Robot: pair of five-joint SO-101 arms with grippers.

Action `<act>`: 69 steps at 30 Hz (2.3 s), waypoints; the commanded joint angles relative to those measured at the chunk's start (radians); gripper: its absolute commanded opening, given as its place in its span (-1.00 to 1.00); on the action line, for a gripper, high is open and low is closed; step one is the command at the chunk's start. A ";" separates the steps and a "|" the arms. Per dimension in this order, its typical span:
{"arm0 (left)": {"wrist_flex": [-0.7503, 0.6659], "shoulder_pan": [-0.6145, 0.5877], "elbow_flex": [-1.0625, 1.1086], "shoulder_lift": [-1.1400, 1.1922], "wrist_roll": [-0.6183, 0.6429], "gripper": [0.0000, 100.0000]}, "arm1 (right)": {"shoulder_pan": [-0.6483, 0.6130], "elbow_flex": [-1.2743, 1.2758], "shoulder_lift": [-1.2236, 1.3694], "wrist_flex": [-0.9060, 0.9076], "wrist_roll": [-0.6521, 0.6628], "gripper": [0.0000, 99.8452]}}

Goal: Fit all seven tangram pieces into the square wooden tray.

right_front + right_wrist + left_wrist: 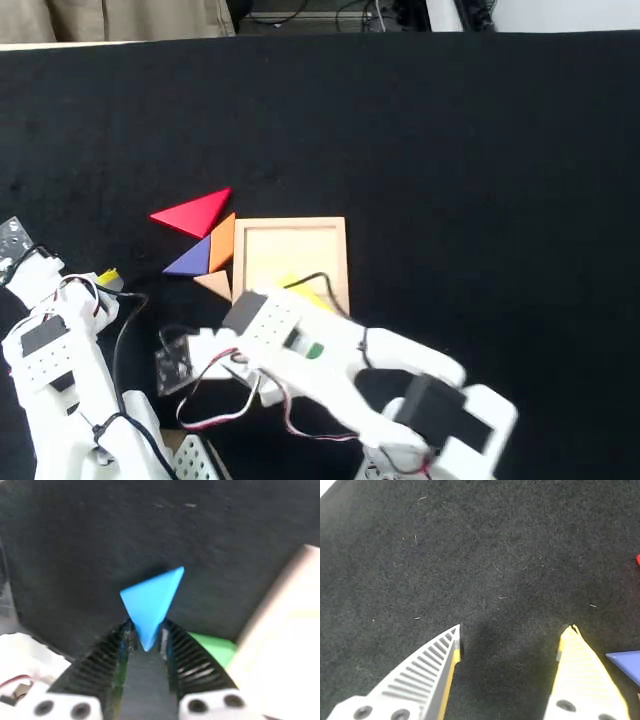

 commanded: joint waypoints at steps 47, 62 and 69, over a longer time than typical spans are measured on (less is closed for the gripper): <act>-0.025 0.019 -0.028 -0.017 -0.009 -0.39 | 0.069 0.298 -0.338 -0.210 0.072 -0.68; -0.025 0.019 -0.025 -0.017 -0.009 -0.39 | 0.071 0.337 -0.346 -0.278 0.140 -0.90; -0.025 0.019 -0.025 -0.017 -0.009 -0.39 | 0.066 0.335 -0.338 -0.245 0.032 -0.48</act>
